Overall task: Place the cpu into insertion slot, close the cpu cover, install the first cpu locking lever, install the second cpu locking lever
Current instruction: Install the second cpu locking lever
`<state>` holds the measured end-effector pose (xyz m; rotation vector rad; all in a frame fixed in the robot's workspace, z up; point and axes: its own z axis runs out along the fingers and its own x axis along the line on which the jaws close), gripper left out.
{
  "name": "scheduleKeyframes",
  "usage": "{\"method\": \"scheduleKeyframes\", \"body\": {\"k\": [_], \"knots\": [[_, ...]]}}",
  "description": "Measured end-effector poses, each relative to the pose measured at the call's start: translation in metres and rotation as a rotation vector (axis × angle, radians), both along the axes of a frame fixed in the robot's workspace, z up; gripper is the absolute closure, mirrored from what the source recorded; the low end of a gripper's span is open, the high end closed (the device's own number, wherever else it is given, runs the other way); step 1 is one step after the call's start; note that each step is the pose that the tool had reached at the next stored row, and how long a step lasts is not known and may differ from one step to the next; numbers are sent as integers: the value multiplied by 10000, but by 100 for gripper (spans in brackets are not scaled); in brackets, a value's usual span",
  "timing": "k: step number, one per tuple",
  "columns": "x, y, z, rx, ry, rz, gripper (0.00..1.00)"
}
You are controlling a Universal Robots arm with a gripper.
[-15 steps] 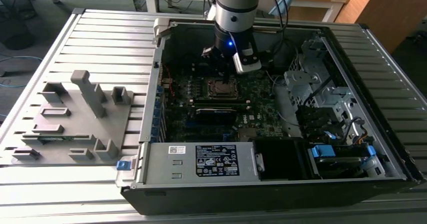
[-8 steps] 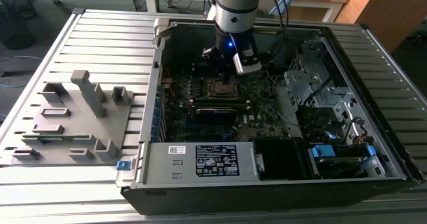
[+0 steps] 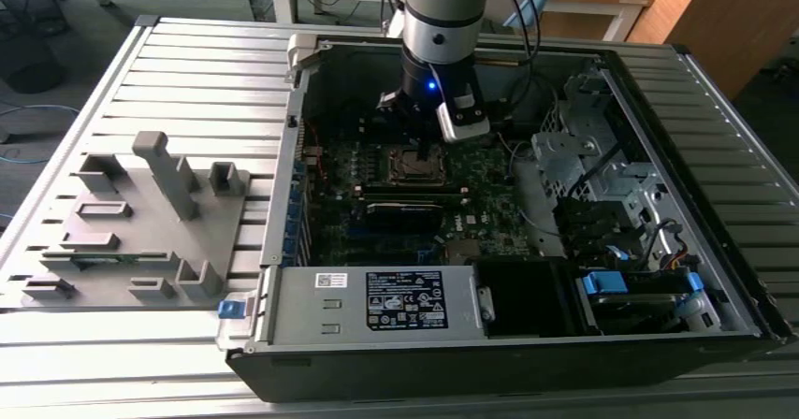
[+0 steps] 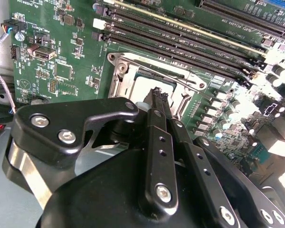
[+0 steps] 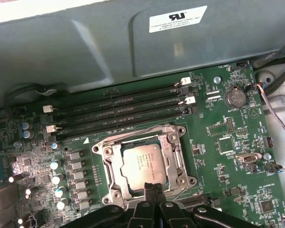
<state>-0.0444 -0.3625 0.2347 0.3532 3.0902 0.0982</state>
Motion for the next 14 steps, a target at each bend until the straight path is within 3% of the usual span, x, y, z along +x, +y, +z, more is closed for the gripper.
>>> {"method": "scheduleKeyframes", "body": {"k": [14], "knots": [[0,-22,0,-1,1,1,89]]}}
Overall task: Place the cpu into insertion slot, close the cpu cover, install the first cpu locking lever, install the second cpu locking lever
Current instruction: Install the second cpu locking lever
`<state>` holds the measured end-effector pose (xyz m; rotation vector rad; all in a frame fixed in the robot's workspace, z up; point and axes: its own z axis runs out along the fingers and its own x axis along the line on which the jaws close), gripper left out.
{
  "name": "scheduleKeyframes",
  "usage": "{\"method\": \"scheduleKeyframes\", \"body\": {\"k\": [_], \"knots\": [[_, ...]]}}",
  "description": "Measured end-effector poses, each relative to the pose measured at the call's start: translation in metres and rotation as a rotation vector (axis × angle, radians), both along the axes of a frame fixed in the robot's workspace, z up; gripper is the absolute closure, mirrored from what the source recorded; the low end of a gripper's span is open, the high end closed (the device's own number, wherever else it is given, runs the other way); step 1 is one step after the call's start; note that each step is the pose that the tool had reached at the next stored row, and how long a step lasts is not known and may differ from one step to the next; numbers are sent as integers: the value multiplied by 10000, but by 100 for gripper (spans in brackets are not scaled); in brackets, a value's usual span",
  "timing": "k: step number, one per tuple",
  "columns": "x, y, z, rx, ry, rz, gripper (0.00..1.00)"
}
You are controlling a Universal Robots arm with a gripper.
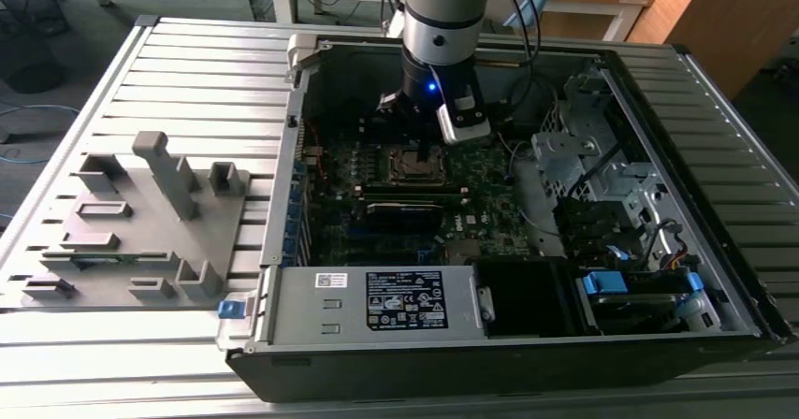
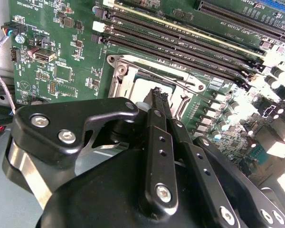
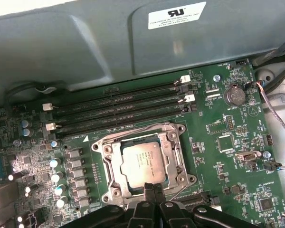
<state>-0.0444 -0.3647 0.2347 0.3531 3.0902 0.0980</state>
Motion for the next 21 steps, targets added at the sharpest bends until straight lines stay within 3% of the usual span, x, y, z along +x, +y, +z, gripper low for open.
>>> {"method": "scheduleKeyframes", "body": {"k": [9,21], "knots": [[0,-24,0,-4,0,2,89],[0,-130,0,-4,0,1,89]]}}
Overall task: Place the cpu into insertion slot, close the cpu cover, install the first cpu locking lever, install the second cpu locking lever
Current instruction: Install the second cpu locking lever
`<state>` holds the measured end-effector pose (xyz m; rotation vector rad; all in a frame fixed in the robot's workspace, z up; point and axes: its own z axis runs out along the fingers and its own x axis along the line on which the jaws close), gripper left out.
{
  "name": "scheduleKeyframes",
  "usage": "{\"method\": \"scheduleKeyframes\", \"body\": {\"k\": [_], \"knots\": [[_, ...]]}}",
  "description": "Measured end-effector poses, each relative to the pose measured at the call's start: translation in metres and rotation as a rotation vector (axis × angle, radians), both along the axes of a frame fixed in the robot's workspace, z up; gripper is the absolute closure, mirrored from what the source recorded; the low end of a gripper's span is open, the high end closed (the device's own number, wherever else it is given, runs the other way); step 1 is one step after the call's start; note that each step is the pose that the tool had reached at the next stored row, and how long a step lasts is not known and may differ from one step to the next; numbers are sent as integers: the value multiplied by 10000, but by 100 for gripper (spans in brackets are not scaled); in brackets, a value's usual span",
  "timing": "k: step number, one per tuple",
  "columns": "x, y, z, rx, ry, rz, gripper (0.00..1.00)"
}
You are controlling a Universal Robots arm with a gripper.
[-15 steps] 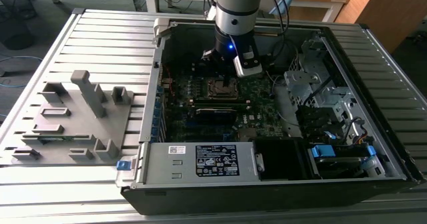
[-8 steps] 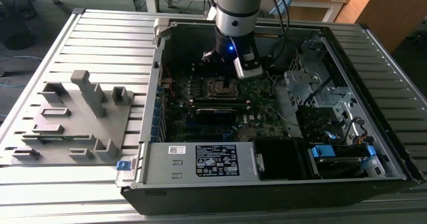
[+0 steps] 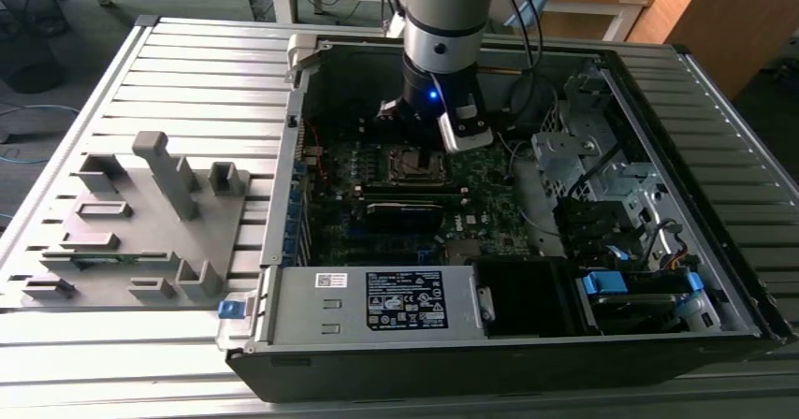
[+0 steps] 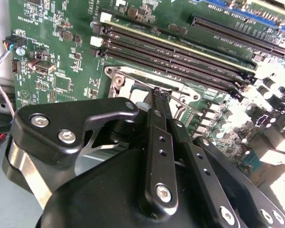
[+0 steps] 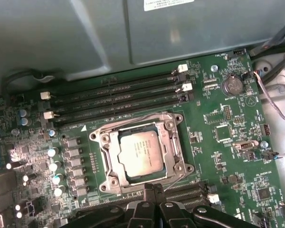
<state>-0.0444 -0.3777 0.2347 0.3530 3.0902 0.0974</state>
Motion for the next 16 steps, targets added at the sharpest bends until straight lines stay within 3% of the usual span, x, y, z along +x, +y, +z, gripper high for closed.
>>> {"method": "scheduleKeyframes", "body": {"k": [4,16], "knots": [[0,-30,0,0,0,0,89],[-94,-33,0,-17,-33,0,89]]}}
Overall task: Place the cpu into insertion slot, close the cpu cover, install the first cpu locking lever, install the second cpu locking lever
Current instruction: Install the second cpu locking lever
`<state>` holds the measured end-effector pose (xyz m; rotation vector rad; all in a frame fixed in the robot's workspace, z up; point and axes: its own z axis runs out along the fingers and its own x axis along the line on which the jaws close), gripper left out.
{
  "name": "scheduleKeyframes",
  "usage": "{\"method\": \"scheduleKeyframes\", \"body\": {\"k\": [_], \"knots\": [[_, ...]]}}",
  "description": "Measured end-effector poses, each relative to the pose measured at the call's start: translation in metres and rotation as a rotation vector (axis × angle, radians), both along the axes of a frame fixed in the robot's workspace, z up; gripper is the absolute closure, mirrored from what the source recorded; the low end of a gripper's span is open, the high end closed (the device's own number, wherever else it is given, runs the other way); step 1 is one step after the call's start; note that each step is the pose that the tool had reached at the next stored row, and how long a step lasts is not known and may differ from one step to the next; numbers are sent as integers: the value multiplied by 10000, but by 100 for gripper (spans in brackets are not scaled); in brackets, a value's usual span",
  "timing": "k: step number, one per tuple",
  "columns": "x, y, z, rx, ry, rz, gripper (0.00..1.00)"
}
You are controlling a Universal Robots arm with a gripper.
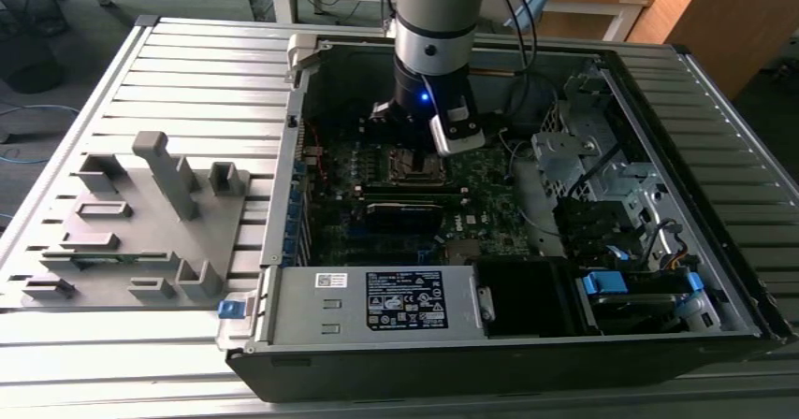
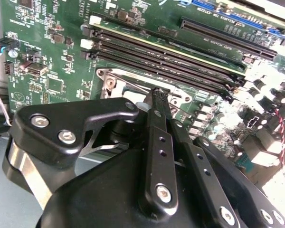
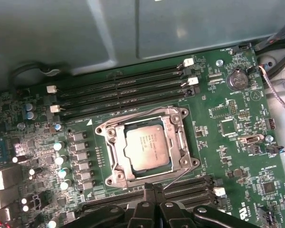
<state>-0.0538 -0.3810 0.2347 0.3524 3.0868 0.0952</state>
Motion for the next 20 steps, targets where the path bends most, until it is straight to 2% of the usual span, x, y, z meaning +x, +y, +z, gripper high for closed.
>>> {"method": "scheduleKeyframes", "body": {"k": [11,15,20], "knots": [[-51,0,0,-74,-9,0,89],[-103,0,-1,-91,-37,-1,89],[-143,0,-5,-168,-50,0,89]]}}
